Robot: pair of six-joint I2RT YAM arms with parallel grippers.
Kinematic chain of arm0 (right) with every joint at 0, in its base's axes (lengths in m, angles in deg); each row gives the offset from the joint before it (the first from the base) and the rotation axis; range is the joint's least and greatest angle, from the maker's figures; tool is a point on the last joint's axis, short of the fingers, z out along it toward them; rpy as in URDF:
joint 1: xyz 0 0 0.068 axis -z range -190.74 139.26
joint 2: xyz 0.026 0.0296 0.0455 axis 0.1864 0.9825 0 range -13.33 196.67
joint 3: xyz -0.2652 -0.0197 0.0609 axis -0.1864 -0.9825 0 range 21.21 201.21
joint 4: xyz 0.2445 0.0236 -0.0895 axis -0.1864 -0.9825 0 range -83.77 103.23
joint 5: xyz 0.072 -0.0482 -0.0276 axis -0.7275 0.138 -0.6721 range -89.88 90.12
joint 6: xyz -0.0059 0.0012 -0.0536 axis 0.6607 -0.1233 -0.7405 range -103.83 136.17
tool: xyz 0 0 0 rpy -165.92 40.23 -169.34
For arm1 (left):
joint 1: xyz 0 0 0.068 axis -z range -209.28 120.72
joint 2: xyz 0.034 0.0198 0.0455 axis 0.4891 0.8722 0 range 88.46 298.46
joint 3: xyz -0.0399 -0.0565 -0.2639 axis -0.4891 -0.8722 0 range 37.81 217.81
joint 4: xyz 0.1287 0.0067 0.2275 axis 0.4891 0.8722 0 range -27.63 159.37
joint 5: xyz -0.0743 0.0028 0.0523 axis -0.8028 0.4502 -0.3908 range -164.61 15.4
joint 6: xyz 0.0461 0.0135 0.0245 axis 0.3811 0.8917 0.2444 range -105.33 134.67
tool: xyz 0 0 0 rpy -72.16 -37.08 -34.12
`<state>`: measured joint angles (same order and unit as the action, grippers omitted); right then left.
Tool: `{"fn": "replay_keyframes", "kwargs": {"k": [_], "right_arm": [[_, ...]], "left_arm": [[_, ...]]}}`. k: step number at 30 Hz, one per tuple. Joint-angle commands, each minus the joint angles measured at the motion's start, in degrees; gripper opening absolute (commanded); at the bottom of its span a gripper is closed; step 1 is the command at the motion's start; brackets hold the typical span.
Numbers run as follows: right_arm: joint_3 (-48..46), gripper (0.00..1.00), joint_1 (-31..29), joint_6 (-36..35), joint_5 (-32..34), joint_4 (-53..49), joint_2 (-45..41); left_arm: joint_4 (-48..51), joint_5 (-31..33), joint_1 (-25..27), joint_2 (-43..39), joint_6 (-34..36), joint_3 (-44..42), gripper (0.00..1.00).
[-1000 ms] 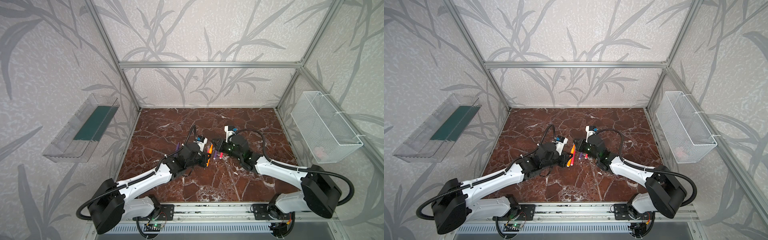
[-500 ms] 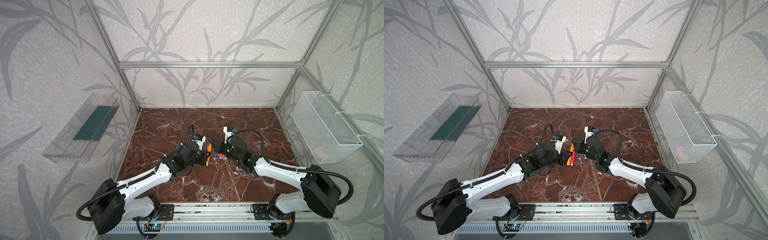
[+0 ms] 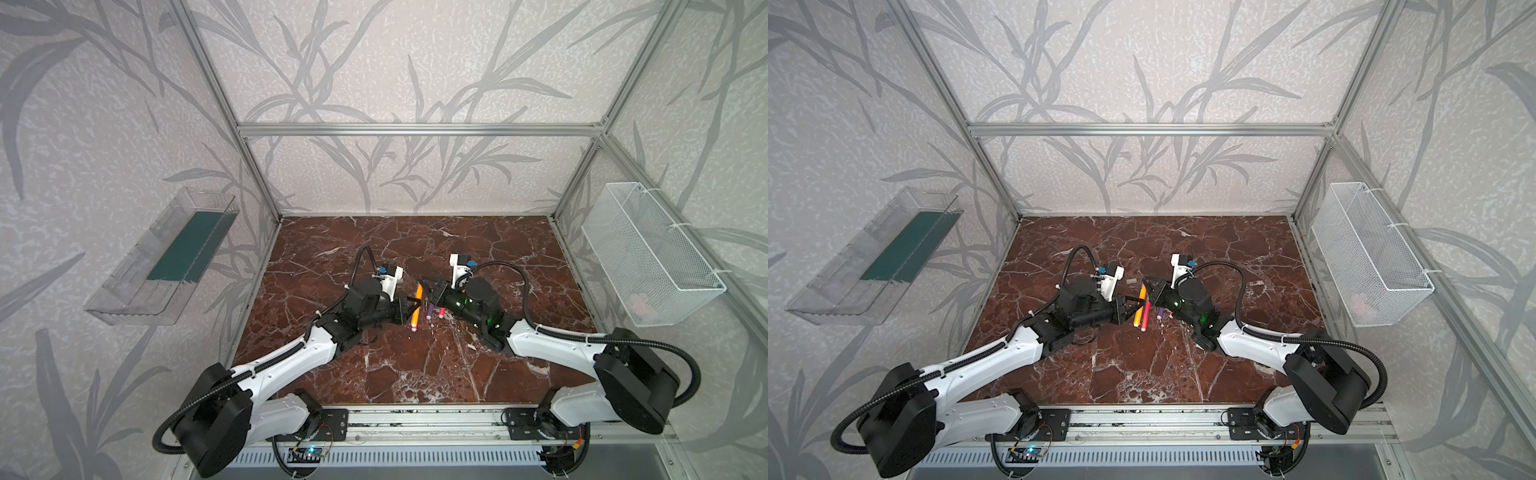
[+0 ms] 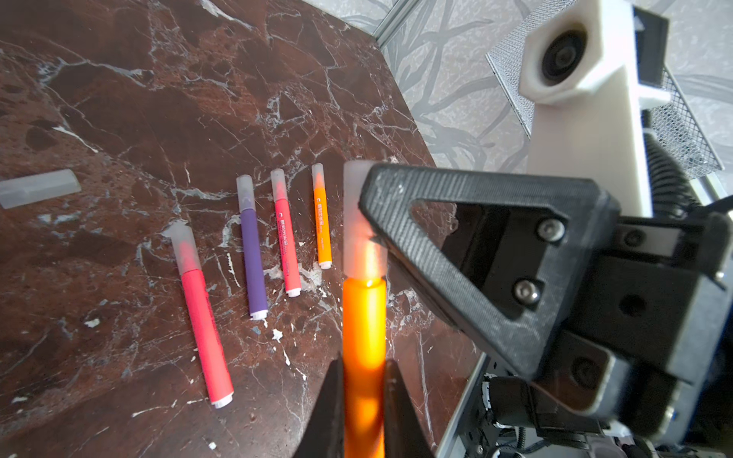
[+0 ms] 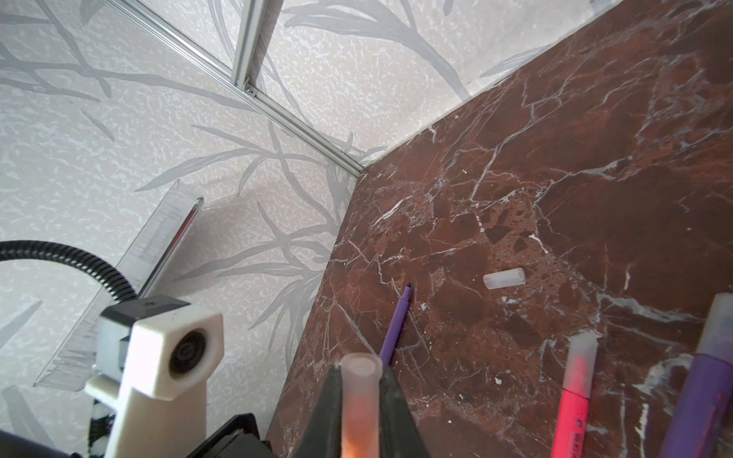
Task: Insert the pens into the pen caps
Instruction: 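Push the white cap down onto the orange marker tip with the right gripper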
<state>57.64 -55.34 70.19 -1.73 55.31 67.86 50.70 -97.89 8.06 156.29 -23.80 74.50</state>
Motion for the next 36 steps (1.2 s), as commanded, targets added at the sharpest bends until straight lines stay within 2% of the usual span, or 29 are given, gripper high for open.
{"fn": "replay_keyframes", "kwargs": {"k": [1,11,16,18,22,25,27,30,33,34,36], "right_arm": [[-2.25,0.00,-0.05,0.27,-3.65,5.16,0.43],[-4.99,0.00,-0.05,0.15,-9.57,16.68,1.20],[-4.63,0.00,-0.14,0.64,-10.09,16.80,2.19],[-4.02,0.00,-0.44,0.47,-10.02,15.66,2.26],[-0.60,0.00,-2.67,-1.69,-6.05,2.47,0.28],[0.05,0.00,-4.96,-3.89,-2.84,-1.90,-0.57],[0.21,0.00,-5.50,-5.01,-2.82,-1.57,-0.23],[-1.72,0.00,-4.98,-4.97,-5.32,7.72,2.26],[-5.08,0.00,-4.16,-3.68,-8.39,21.52,5.36],[-5.53,0.00,-3.86,-3.25,-9.09,23.96,5.92],[-5.49,0.00,-3.62,-2.99,-8.98,23.56,5.72]], "left_arm": [[-8.41,-1.09,-2.18,-1.73,-2.83,-0.77,0.00],[-10.04,-4.02,-5.55,-2.05,-7.14,-1.35,0.00],[-7.97,-3.27,-6.14,-1.40,-8.20,-0.29,0.00],[-4.08,-1.02,-6.14,-1.22,-7.06,1.01,0.00],[6.94,6.05,-6.16,-0.84,-3.28,4.86,0.00],[12.22,10.08,-6.18,-0.35,-1.89,6.72,0.00],[13.15,10.51,-6.21,-0.17,-1.56,7.32,0.00],[11.86,6.99,-6.33,0.54,-1.47,7.56,0.00],[4.63,-0.99,-7.94,1.37,-4.48,5.59,0.00],[2.71,-2.97,-8.35,1.66,-5.37,5.07,0.00],[2.95,-3.08,-8.51,1.63,-5.45,5.13,0.00]]}}
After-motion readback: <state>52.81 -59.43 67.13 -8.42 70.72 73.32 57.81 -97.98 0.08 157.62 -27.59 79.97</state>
